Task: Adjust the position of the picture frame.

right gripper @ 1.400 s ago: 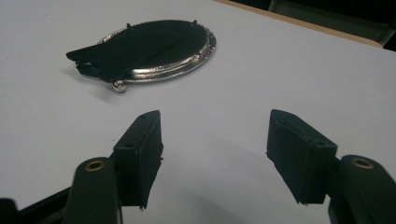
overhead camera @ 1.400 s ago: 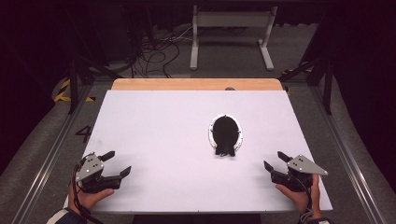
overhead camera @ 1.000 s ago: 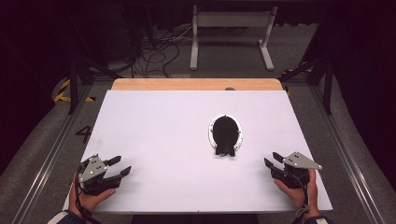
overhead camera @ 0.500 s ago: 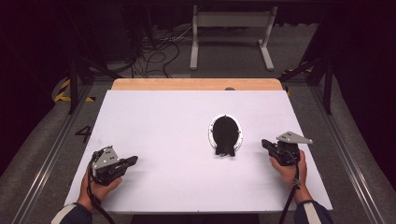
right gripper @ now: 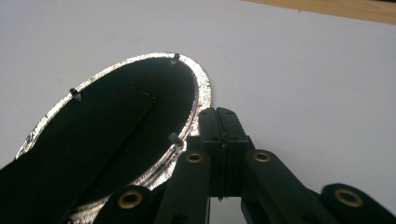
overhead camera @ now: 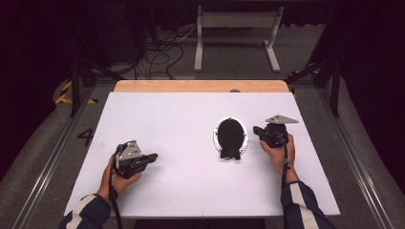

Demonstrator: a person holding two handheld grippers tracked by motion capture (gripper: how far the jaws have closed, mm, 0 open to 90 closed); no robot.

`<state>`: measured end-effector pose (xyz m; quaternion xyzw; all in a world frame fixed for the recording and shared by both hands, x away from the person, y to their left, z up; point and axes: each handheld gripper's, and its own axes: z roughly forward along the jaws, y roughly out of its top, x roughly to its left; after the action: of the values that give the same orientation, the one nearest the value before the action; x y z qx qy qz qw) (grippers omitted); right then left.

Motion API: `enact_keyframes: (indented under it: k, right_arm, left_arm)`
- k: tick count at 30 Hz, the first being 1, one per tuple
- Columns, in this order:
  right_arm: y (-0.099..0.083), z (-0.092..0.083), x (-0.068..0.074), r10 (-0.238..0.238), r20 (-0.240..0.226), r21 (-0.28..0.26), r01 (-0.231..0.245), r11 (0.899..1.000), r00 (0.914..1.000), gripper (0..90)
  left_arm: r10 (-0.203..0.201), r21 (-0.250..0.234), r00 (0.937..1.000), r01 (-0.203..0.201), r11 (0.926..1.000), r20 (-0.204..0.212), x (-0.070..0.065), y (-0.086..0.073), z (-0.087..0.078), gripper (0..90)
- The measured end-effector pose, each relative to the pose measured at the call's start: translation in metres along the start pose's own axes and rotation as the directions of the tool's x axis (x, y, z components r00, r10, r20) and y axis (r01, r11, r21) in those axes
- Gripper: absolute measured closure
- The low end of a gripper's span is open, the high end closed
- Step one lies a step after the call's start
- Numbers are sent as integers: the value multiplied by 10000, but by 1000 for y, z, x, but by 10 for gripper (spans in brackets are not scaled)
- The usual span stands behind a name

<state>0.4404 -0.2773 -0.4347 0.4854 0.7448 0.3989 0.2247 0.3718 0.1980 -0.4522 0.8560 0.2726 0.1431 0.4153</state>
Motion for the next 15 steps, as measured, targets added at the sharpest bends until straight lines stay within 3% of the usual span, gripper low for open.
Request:
enact_keyframes:
  k: [7, 9, 15]
  right_arm:
    - [2, 25, -2, 216, 104, 592, -222, 9980, 9997, 900]
    - [6, 35, 0, 12, 348, 886, -43, 9961, 9994, 900]
    - [10, 46, 0, -91, 351, 1196, 49, 9928, 9993, 900]
  left_arm:
    - [-35, -87, 9999, 37, 10000, 141, 3, 12, 11, 900]
    - [98, 1, 9998, -98, 10000, 185, 2, 16, 18, 900]
    - [182, 95, 9984, -188, 9998, 529, 0, 23, 30, 900]
